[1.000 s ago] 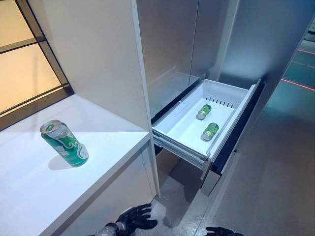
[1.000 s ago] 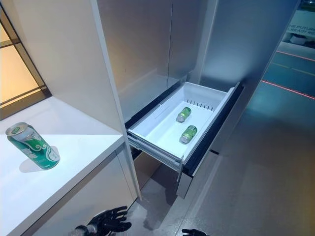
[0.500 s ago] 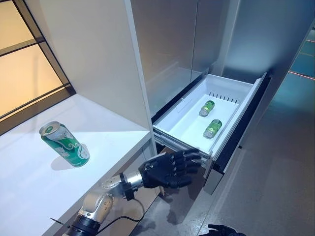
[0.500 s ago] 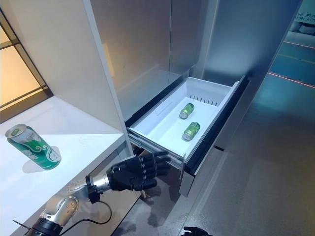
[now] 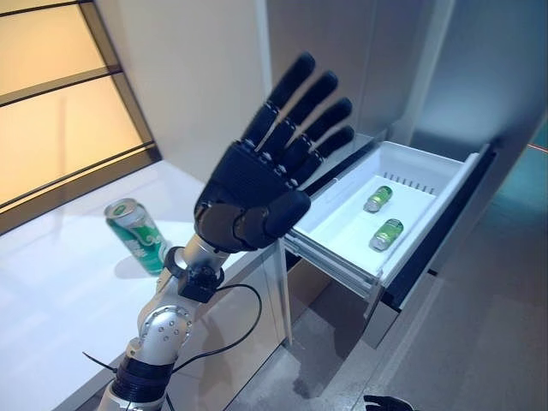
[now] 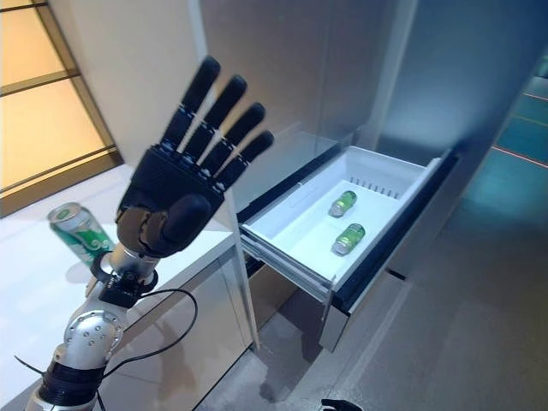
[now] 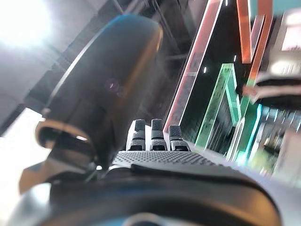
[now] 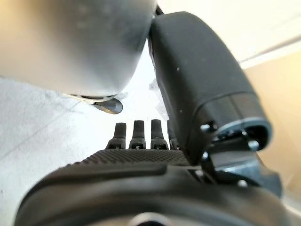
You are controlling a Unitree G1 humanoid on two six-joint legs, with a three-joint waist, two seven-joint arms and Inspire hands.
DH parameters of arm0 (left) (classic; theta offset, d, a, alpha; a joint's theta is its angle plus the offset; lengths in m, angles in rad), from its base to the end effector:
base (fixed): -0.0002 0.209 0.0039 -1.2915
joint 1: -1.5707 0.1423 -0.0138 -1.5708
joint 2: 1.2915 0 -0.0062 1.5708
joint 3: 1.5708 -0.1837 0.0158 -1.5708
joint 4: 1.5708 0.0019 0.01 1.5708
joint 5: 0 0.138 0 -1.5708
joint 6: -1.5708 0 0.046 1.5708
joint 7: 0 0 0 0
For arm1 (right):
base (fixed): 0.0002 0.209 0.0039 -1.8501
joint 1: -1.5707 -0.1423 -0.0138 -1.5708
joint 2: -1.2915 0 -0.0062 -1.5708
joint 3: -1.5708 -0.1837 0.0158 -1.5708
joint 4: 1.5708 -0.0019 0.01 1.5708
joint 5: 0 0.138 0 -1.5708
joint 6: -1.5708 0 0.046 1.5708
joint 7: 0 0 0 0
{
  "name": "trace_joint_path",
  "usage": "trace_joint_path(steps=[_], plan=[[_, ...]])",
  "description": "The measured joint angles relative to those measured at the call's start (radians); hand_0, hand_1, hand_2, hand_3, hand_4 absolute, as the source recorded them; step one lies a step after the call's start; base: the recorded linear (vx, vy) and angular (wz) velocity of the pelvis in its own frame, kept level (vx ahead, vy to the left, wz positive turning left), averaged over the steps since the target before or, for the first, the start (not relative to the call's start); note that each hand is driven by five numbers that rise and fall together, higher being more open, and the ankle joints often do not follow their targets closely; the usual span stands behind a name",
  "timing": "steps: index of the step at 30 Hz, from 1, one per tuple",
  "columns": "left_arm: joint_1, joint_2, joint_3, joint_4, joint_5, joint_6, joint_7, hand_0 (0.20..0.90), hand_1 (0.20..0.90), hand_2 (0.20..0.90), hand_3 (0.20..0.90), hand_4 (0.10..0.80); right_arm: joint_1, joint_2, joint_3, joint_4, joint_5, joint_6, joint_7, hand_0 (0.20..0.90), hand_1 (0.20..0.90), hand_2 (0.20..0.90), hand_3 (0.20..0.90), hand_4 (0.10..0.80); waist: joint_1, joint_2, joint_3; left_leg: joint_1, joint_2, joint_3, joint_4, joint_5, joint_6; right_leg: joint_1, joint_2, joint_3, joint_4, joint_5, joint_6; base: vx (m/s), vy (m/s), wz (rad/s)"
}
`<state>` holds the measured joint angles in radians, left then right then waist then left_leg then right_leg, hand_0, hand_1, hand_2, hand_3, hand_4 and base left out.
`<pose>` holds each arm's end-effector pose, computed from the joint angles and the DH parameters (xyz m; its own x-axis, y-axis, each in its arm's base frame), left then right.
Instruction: Put drinks into fridge and close the fridge
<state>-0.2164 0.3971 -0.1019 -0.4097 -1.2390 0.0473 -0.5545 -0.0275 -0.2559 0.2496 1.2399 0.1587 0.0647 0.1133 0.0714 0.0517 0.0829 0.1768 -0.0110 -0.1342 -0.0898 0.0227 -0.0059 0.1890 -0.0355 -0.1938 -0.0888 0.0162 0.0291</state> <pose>0.2163 0.1629 0.1607 0.3882 -0.5784 0.7174 0.9180 0.3114 -0.2456 0.0759 -0.2239 -0.1154 0.2662 -0.0583 -0.9622 -0.1322 0.9865 -0.0963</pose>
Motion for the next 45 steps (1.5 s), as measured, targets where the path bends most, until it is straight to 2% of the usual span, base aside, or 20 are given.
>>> trace_joint_path(steps=[4,8,15,17,23,26,30,37,41,45], plan=[[0.0,0.027,0.0,-0.016,0.009,-0.035,0.026,0.9,0.9,0.9,0.9,0.8,-0.005,0.002,0.023,0.006,-0.001,0.002,0.0,0.9,0.9,0.9,0.9,0.8,0.035,-0.006,-0.004,-0.015,-0.004,-0.028,0.0,0.009,-0.001,-0.002,-0.003,-0.028,0.004,0.0,-0.003,-0.018,-0.029,0.27],[-0.003,0.059,0.015,-0.017,0.077,-0.104,0.105,0.9,0.9,0.9,0.9,0.8,-0.008,0.005,0.033,0.013,-0.002,0.012,0.0,0.9,0.9,0.9,0.9,0.8,0.058,-0.007,-0.006,-0.026,-0.009,-0.064,0.004,0.019,-0.004,0.0,-0.005,-0.06,0.004,-0.004,-0.002,-0.007,-0.018,0.24],[-0.003,0.079,0.157,0.008,0.119,-0.16,0.214,0.9,0.9,0.9,0.9,0.8,-0.012,0.007,0.042,0.029,-0.002,0.014,0.0,0.9,0.9,0.9,0.9,0.8,0.096,-0.005,-0.007,-0.045,-0.011,-0.108,0.004,0.028,-0.014,-0.001,-0.004,-0.105,0.004,-0.014,-0.001,0.012,-0.015,0.2],[-0.003,0.085,0.218,0.041,0.118,-0.189,0.269,0.9,0.9,0.9,0.9,0.8,-0.01,0.008,0.046,0.03,-0.002,0.016,0.0,0.9,0.9,0.9,0.9,0.8,0.118,-0.005,-0.007,-0.055,-0.012,-0.129,0.004,0.032,-0.019,-0.001,-0.003,-0.131,0.004,-0.02,-0.003,0.027,-0.011,0.28],[0.004,0.102,0.31,0.142,0.174,-0.229,0.421,0.9,0.9,0.9,0.9,0.8,-0.015,0.009,0.064,0.031,-0.002,0.031,0.001,0.9,0.9,0.9,0.9,0.8,0.148,-0.003,-0.006,-0.058,-0.013,-0.14,0.005,0.036,-0.023,0.002,-0.001,-0.145,0.004,-0.024,-0.004,0.025,-0.002,0.09],[0.02,0.136,0.363,0.216,0.215,-0.231,0.482,0.9,0.9,0.9,0.9,0.8,-0.017,0.011,0.065,0.03,-0.002,0.037,0.002,0.9,0.9,0.9,0.9,0.8,0.147,-0.003,-0.006,-0.062,-0.012,-0.149,0.004,0.036,-0.024,0.002,-0.002,-0.153,0.004,-0.027,-0.005,0.029,0.001,0.1],[0.029,0.144,0.408,0.306,0.218,-0.23,0.499,0.9,0.9,0.9,0.9,0.8,-0.018,0.011,0.064,0.029,-0.003,0.047,0.002,0.9,0.9,0.9,0.9,0.8,0.157,-0.005,-0.005,-0.063,-0.012,-0.151,0.003,0.036,-0.023,0.002,-0.002,-0.155,0.004,-0.028,-0.005,0.0,0.0,0.0],[0.045,0.179,0.414,0.351,0.218,-0.19,0.494,0.9,0.9,0.9,0.9,0.8,-0.019,0.014,0.063,0.026,-0.004,0.058,0.011,0.9,0.9,0.9,0.9,0.8,0.169,-0.012,0.001,-0.063,-0.013,-0.151,0.001,0.036,-0.023,0.002,-0.003,-0.155,0.004,-0.028,-0.005,0.0,0.0,0.0],[0.057,0.209,0.414,0.397,0.234,-0.139,0.474,0.9,0.9,0.9,0.9,0.8,-0.021,0.013,0.062,0.025,-0.01,0.061,0.015,0.9,0.9,0.9,0.9,0.8,0.169,-0.013,0.001,-0.063,-0.013,-0.151,0.0,0.036,-0.023,0.003,-0.002,-0.155,0.004,-0.026,-0.008,0.0,0.0,0.0],[0.078,0.211,0.414,0.411,0.272,-0.083,0.427,0.9,0.9,0.9,0.9,0.8,-0.024,0.013,0.061,0.018,-0.032,0.065,0.022,0.9,0.9,0.9,0.9,0.8,0.17,-0.014,0.005,-0.062,-0.014,-0.151,0.0,0.036,-0.023,0.003,-0.003,-0.155,0.004,-0.025,-0.009,0.0,0.0,0.0]])
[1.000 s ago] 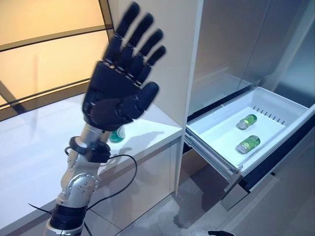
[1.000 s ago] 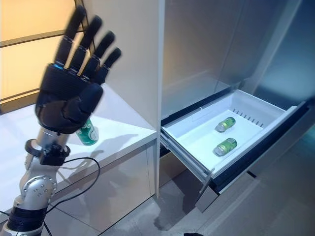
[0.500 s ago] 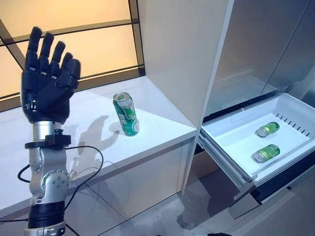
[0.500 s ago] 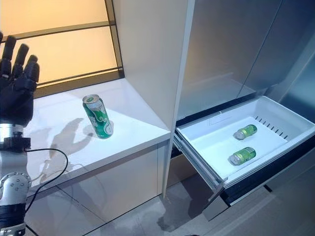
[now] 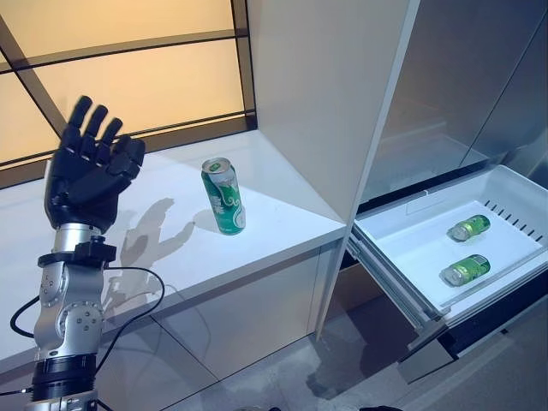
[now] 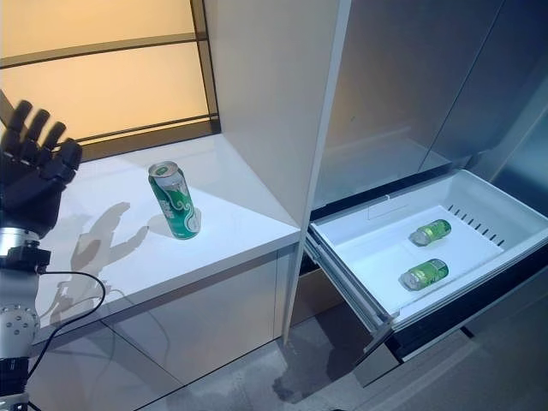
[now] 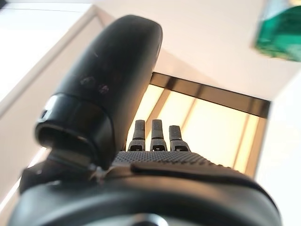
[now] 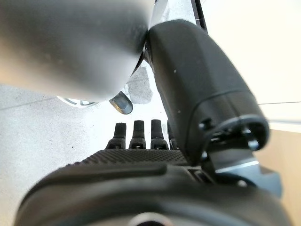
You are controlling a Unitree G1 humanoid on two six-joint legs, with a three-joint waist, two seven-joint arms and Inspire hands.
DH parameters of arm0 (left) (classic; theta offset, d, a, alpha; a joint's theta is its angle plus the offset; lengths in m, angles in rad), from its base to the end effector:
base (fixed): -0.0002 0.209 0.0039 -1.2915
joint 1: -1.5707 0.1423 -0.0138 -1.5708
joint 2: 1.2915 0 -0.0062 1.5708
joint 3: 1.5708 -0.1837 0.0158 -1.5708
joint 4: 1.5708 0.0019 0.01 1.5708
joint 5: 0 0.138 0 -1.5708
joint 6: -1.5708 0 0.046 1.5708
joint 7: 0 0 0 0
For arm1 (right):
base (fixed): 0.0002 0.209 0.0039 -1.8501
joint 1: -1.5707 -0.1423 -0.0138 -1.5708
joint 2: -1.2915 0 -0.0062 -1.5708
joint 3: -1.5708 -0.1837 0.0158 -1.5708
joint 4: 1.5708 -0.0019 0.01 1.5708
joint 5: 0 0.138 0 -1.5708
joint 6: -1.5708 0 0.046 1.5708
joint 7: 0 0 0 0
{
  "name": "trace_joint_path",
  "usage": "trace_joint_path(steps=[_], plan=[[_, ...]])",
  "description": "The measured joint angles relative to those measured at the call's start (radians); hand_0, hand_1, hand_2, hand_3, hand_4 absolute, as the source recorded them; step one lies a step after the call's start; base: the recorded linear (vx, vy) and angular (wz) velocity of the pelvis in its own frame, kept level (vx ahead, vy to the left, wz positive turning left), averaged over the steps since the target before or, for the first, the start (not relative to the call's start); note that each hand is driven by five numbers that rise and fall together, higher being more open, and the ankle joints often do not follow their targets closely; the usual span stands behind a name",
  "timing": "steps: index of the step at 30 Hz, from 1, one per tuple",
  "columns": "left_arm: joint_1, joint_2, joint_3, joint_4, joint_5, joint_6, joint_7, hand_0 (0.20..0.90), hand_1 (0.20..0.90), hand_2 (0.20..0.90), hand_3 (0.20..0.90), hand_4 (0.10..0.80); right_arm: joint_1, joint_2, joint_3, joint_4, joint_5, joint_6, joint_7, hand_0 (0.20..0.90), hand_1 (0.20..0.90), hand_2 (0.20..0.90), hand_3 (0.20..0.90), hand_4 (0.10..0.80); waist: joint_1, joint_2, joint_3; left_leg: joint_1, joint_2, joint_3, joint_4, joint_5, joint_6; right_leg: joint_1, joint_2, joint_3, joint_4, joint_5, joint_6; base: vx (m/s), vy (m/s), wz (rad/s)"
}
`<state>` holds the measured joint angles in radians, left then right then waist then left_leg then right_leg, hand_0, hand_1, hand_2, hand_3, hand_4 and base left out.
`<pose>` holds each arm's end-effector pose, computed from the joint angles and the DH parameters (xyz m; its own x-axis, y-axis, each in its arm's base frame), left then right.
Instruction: Put drinks into fridge and close the fridge
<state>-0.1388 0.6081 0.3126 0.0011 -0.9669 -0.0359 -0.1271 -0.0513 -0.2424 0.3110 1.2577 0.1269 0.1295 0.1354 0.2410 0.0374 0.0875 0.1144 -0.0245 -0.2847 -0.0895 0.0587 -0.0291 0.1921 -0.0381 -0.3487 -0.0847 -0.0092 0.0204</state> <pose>0.2152 0.3012 0.1437 0.9194 0.1103 0.3776 0.0267 0.9402 -0.3397 0.0780 -0.2169 -0.1170 0.1917 -0.0325 -0.9809 -0.2206 0.9725 -0.0754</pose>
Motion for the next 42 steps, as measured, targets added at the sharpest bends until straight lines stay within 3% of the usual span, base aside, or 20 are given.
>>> trace_joint_path(steps=[8,16,26,32,42], plan=[[0.012,0.075,-0.03,0.044,0.106,0.101,-0.125,0.9,0.9,0.9,0.9,0.8,-0.011,-0.004,-0.008,0.0,-0.018,0.003,0.016,0.9,0.9,0.9,0.9,0.8,-0.005,0.007,0.009,0.0,0.001,0.0,0.0,0.0,0.0,0.0,-0.002,0.0,0.0,0.001,-0.001,-0.003,0.025,0.0],[0.012,0.126,-0.062,0.073,0.162,0.176,-0.135,0.9,0.9,0.9,0.9,0.8,-0.015,-0.005,-0.021,0.0,-0.041,0.003,0.027,0.9,0.9,0.9,0.9,0.8,-0.014,0.009,0.011,0.0,-0.001,0.0,0.0,0.0,0.0,0.001,-0.002,0.0,0.0,0.001,-0.001,0.0,0.0,0.0],[0.01,0.128,-0.073,0.083,0.168,0.227,-0.154,0.9,0.9,0.9,0.9,0.8,-0.015,-0.008,-0.036,-0.003,-0.049,0.003,0.037,0.9,0.9,0.9,0.9,0.8,-0.03,0.016,0.015,0.001,0.0,0.001,0.0,0.0,0.0,0.002,-0.002,0.0,0.0,0.001,-0.001,0.0,0.0,0.0],[0.009,0.149,-0.145,0.1,0.176,0.26,-0.172,0.9,0.9,0.9,0.9,0.8,-0.016,-0.017,-0.037,-0.005,-0.054,0.003,0.043,0.9,0.9,0.9,0.9,0.8,-0.031,0.025,0.018,0.003,0.002,0.02,-0.001,0.0,0.001,0.006,-0.004,0.0,0.0,0.0,-0.001,0.0,0.0,0.0],[-0.037,0.149,-0.177,0.113,0.198,0.279,-0.163,0.9,0.9,0.9,0.9,0.8,-0.019,-0.018,-0.038,-0.012,-0.06,0.002,0.047,0.9,0.9,0.9,0.9,0.8,-0.074,0.032,0.014,0.005,0.003,0.027,0.0,0.001,0.002,0.008,-0.005,0.001,0.0,0.0,0.001,0.0,0.0,0.0]])
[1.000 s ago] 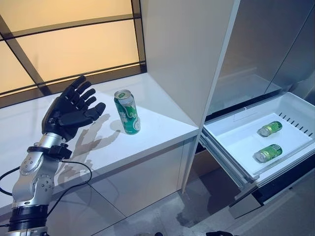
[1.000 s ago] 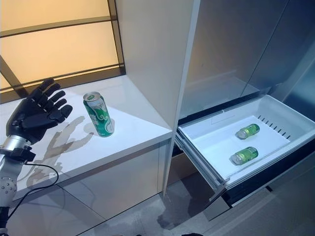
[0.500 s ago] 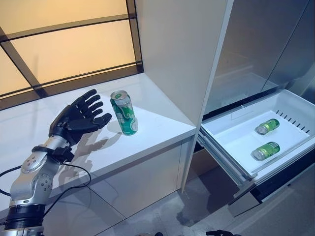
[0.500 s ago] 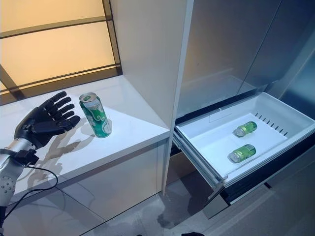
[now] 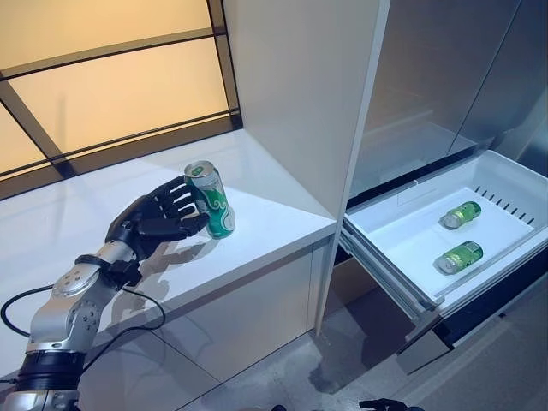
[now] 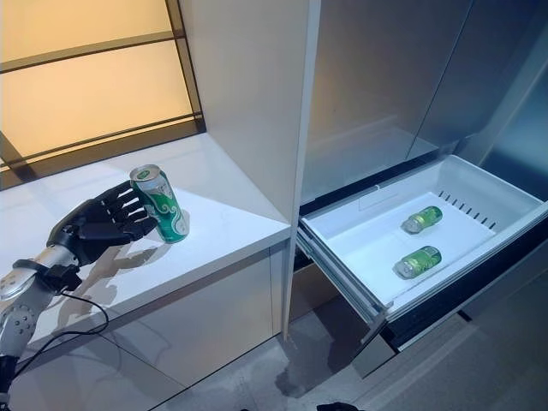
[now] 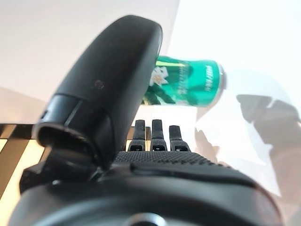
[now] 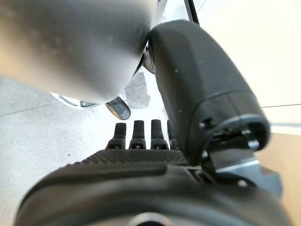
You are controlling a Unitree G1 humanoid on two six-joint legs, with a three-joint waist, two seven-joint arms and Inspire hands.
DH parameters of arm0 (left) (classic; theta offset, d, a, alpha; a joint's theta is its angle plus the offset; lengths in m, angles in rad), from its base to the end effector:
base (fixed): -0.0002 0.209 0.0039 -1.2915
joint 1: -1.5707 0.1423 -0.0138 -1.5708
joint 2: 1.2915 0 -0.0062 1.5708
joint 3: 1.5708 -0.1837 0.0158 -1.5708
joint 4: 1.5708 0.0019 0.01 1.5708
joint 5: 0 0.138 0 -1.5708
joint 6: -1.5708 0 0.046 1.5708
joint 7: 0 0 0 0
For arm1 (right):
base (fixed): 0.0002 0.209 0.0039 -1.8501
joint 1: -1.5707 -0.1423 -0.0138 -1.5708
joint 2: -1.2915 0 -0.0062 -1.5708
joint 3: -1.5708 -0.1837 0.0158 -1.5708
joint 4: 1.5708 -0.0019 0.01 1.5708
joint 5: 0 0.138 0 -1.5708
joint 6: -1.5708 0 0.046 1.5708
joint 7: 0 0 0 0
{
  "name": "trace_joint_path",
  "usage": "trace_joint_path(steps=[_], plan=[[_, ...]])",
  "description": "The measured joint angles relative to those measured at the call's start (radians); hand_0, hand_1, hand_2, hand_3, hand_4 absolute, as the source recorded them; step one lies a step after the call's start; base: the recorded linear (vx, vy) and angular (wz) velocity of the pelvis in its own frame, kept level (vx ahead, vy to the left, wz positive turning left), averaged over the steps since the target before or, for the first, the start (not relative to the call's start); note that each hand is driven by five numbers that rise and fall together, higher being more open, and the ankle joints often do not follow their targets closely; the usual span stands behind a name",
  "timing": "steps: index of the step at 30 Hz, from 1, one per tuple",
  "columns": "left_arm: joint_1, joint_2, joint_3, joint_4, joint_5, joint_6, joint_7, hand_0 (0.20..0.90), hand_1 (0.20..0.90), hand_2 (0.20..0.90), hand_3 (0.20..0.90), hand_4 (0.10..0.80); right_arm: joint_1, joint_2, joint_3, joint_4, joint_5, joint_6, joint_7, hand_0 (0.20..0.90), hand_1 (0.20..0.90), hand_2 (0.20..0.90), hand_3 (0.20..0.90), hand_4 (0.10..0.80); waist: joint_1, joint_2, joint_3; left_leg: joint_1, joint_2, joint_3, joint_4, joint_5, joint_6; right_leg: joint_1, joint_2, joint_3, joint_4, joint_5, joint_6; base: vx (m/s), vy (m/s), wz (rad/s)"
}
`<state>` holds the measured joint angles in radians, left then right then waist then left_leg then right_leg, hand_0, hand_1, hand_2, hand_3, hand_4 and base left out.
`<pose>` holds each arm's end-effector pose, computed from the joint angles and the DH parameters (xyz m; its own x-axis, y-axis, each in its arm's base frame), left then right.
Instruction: Put drinks into fridge and close the fridge
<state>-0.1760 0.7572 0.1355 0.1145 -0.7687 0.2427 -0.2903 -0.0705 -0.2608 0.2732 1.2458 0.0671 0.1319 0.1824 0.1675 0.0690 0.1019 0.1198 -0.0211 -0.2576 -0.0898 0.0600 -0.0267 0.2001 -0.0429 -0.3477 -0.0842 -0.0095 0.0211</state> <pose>0.2300 0.3026 0.1274 0.9842 -0.1699 -0.0504 0.1667 0.9840 -0.0624 0.0877 -0.2247 -0.1129 0.2089 -0.0157 -0.9778 -0.2525 0.9651 -0.0694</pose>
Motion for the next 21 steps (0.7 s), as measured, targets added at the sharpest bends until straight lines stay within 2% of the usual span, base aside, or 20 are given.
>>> trace_joint_path(steps=[10,21], plan=[[-0.059,0.0,-0.004,0.004,-0.004,0.011,0.063,0.9,0.9,0.9,0.9,0.8,0.0,-0.006,0.0,0.0,-0.002,0.0,0.007,0.9,0.9,0.9,0.9,0.8,-0.011,0.009,-0.006,0.002,0.002,0.004,0.0,0.0,0.0,0.0,0.001,0.004,0.0,0.0,0.0,0.0,0.0,0.0],[-0.06,0.0,-0.004,0.006,-0.011,0.01,0.13,0.9,0.9,0.9,0.9,0.8,0.0,-0.006,0.0,0.0,-0.009,0.0,0.009,0.9,0.9,0.9,0.9,0.8,-0.011,0.007,-0.009,0.005,0.005,0.021,0.0,0.0,0.0,0.0,0.003,0.013,0.0,0.002,-0.002,0.008,-0.001,-0.01]])
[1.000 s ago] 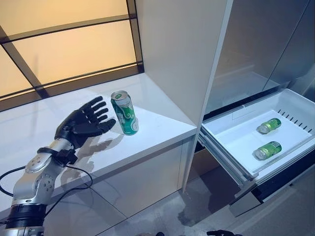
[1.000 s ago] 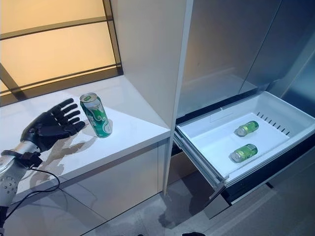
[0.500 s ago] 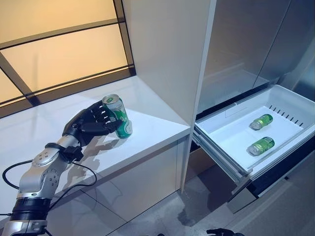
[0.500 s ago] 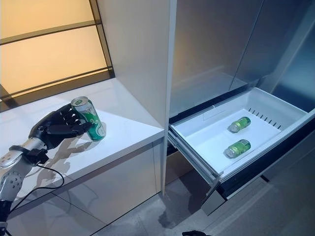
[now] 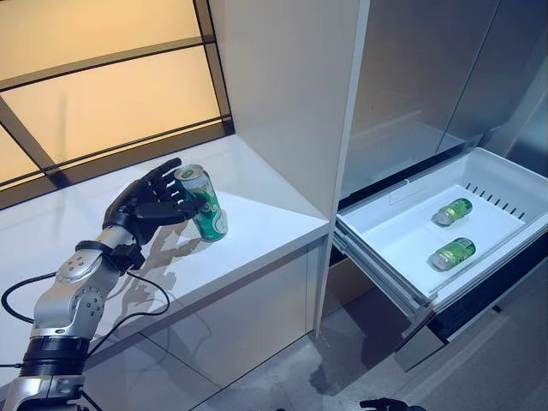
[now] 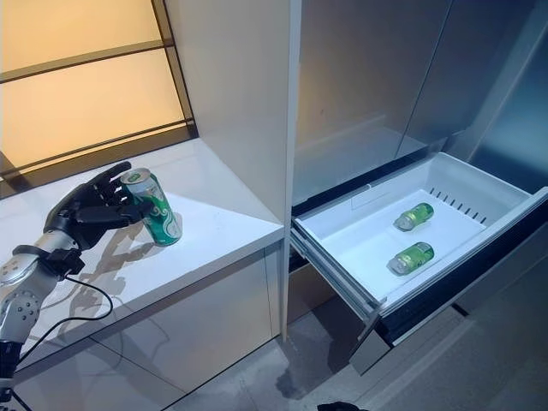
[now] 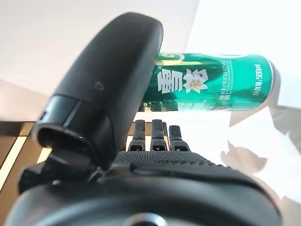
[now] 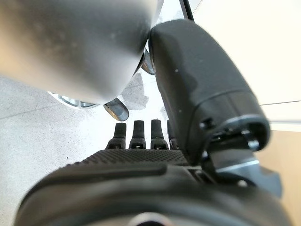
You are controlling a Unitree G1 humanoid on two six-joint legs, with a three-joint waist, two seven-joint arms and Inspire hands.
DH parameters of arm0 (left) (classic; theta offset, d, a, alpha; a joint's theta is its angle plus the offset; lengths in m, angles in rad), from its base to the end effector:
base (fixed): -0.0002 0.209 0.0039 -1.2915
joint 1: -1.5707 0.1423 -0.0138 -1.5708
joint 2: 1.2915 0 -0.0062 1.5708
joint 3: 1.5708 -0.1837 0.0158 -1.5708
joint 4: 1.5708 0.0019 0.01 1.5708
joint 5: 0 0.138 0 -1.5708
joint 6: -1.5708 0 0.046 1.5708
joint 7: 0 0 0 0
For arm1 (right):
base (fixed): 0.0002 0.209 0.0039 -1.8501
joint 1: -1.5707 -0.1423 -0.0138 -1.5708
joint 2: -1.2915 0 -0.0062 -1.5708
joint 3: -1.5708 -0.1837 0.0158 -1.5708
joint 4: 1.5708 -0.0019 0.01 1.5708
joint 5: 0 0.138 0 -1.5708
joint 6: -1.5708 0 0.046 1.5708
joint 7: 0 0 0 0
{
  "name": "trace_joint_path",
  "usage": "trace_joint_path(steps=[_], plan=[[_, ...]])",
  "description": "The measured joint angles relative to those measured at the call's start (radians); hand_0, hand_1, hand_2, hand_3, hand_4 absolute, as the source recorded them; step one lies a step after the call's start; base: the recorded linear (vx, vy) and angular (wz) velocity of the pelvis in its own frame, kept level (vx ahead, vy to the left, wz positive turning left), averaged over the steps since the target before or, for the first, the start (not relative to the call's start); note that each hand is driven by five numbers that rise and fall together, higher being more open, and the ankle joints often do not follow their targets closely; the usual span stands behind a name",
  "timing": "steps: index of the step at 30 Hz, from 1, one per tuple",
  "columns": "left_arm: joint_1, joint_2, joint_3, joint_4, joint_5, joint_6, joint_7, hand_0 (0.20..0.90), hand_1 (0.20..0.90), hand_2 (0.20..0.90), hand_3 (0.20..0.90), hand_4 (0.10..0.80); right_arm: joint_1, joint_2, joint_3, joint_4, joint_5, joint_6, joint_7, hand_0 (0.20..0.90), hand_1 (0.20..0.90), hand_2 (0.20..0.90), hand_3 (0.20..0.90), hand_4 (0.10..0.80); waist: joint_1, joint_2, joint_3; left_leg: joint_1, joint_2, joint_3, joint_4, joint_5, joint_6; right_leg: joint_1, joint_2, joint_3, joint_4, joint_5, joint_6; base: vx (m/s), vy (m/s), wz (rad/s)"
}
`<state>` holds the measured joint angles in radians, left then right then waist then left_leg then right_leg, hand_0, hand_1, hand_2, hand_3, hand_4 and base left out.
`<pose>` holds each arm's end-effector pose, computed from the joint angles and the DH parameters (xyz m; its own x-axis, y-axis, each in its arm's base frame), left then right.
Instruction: Put drinks into fridge and close the fridge
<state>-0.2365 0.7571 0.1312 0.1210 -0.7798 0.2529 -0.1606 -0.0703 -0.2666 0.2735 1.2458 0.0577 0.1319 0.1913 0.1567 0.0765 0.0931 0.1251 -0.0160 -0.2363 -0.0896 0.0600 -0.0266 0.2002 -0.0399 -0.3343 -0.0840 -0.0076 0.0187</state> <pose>0.2395 0.2987 0.1389 0.9981 -0.0599 -0.0158 0.0588 0.9961 -0.0660 0.0877 -0.2268 -0.1125 0.2051 -0.0145 -0.9786 -0.2626 0.9624 -0.0693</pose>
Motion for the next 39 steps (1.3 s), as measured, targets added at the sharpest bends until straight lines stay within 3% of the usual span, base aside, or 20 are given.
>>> trace_joint_path(steps=[39], plan=[[-0.043,0.0,-0.042,0.031,0.028,0.0,0.02,0.9,0.9,0.9,0.9,0.8,0.003,0.002,0.0,-0.005,0.0,-0.002,0.0,0.9,0.9,0.9,0.9,0.8,-0.053,-0.004,-0.018,0.014,0.008,0.049,-0.001,-0.003,0.004,-0.003,0.005,0.045,0.0,0.008,-0.005,0.004,0.001,-0.02]])
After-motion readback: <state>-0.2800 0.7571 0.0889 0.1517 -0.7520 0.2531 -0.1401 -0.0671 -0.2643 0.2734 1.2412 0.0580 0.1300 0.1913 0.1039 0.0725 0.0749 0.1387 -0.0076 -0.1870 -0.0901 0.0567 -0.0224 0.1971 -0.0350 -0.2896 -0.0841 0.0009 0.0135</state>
